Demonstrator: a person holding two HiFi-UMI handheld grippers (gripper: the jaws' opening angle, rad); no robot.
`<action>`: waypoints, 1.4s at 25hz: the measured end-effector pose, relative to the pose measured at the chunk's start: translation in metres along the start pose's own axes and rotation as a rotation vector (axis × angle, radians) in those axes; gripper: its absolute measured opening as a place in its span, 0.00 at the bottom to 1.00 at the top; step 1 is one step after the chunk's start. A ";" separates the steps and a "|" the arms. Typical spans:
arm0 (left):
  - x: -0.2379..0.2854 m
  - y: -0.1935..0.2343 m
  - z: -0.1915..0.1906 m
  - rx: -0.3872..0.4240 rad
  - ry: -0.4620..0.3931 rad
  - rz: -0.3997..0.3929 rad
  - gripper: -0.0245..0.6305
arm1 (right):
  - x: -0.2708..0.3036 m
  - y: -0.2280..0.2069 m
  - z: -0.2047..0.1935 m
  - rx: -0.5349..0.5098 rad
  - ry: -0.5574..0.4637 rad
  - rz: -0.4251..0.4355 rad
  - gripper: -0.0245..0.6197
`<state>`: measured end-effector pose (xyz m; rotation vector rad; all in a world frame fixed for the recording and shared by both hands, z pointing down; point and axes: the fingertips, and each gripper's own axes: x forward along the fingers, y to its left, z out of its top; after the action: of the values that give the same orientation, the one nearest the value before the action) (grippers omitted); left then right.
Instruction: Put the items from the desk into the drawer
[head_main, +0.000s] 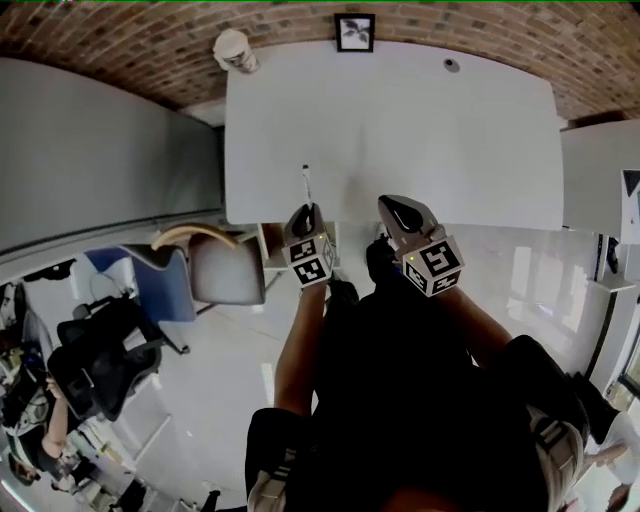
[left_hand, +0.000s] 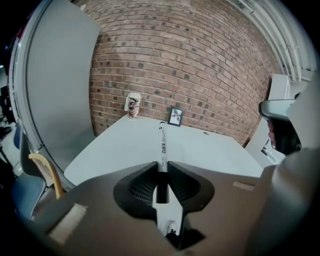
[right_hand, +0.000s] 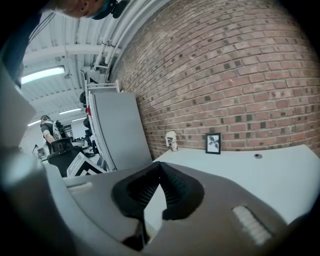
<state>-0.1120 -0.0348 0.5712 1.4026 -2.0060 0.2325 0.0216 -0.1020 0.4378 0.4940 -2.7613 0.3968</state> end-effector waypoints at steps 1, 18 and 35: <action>-0.008 0.007 -0.002 -0.009 -0.005 0.009 0.17 | 0.004 0.008 -0.001 -0.007 0.002 0.015 0.04; -0.106 0.128 -0.065 -0.135 -0.016 0.135 0.17 | 0.066 0.141 -0.045 -0.074 0.083 0.194 0.04; -0.057 0.155 -0.201 -0.266 0.231 0.134 0.17 | 0.113 0.169 -0.112 -0.079 0.234 0.229 0.04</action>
<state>-0.1541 0.1721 0.7238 1.0291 -1.8628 0.1697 -0.1149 0.0534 0.5428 0.1033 -2.5989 0.3702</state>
